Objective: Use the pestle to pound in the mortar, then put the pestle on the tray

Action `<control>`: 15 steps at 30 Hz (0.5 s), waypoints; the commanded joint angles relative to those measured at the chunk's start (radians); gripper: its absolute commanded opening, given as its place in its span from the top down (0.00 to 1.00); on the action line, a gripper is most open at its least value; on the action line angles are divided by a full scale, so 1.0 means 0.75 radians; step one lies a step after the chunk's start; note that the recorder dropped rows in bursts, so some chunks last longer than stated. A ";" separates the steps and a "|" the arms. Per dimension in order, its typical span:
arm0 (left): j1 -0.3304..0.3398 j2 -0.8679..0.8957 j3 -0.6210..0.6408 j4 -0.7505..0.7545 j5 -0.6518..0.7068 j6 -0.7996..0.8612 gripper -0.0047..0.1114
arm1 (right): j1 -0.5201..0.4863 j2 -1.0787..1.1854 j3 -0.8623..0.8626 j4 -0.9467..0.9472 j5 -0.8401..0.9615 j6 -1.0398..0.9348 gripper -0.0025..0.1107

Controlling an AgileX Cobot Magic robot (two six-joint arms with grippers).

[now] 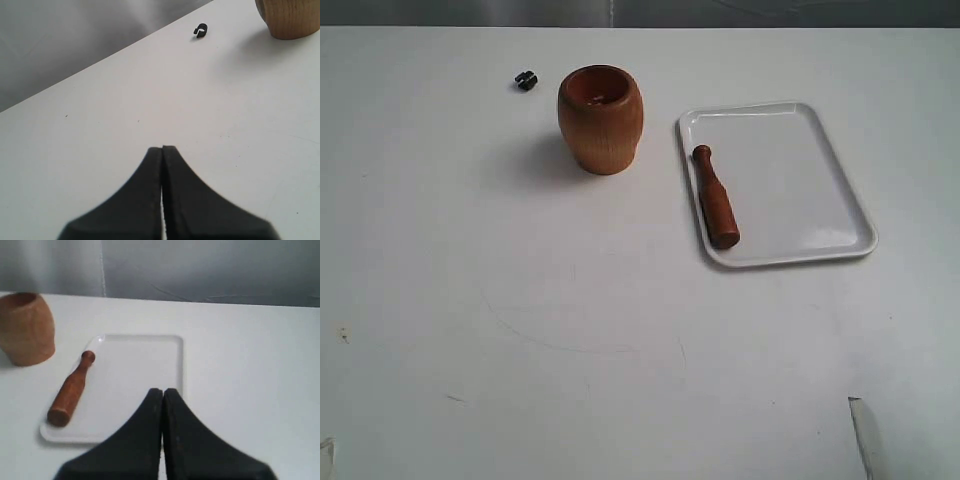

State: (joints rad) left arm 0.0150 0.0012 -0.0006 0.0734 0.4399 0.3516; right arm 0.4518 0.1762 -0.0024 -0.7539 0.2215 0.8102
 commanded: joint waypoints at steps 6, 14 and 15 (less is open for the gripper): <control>-0.010 -0.002 0.001 -0.010 -0.004 -0.011 0.96 | -0.277 -0.201 0.003 0.434 0.190 0.015 0.98; -0.010 -0.002 0.001 -0.010 -0.004 -0.011 0.96 | -0.545 -0.235 0.003 0.551 0.174 -0.303 0.98; -0.010 -0.002 0.001 -0.010 -0.004 -0.011 0.96 | -0.548 -0.235 0.003 0.564 0.171 -0.340 0.98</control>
State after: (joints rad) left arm 0.0150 0.0012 -0.0006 0.0734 0.4399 0.3516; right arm 0.0626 0.0063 -0.0024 -0.3609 0.3533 0.6529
